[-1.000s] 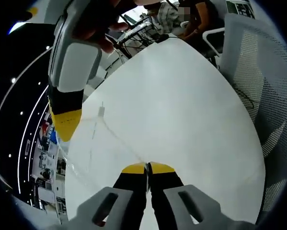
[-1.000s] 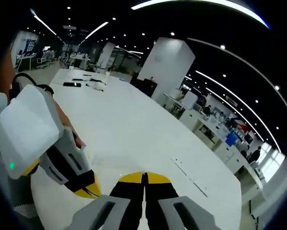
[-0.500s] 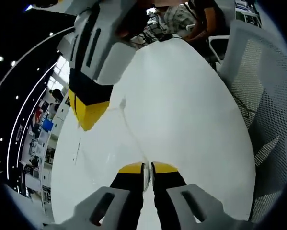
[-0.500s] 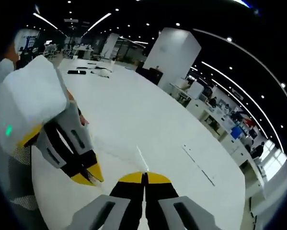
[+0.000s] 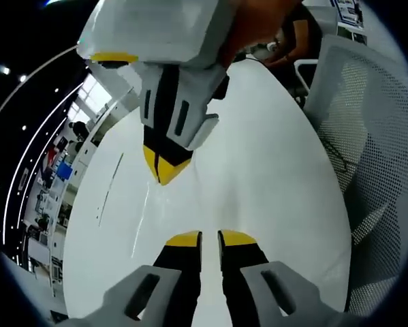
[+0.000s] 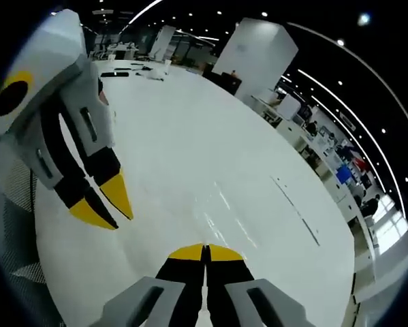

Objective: Open the resealable bag by pulling the two sides of the seal apart until the entire bag opening is separated and visibly accessible.

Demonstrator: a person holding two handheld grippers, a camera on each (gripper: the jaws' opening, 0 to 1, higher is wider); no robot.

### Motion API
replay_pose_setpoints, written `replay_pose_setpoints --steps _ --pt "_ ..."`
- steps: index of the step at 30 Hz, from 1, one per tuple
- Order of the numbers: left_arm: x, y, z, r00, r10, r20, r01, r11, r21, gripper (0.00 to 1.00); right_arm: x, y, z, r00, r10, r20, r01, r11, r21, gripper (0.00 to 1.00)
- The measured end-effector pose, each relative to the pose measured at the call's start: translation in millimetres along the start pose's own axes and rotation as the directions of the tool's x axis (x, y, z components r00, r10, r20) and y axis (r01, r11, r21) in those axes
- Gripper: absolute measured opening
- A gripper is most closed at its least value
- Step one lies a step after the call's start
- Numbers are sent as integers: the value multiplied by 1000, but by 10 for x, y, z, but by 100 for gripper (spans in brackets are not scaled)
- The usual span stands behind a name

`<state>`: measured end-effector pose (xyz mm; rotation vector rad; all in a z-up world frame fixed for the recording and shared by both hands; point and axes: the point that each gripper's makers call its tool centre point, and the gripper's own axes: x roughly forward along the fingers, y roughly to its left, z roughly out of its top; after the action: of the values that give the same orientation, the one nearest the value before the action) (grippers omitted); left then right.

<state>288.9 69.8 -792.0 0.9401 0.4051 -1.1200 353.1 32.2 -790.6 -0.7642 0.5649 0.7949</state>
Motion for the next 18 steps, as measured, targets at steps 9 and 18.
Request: replay_pose_setpoints --steps 9,18 --pt "-134 -169 -126 1000 2 6 -2 1000 9 5 157 -10 -48 1000 -2 0 2 1000 -8 0" --pt "-174 -226 -293 1000 3 -16 -4 999 -40 6 273 76 -17 999 40 4 -40 999 -32 3"
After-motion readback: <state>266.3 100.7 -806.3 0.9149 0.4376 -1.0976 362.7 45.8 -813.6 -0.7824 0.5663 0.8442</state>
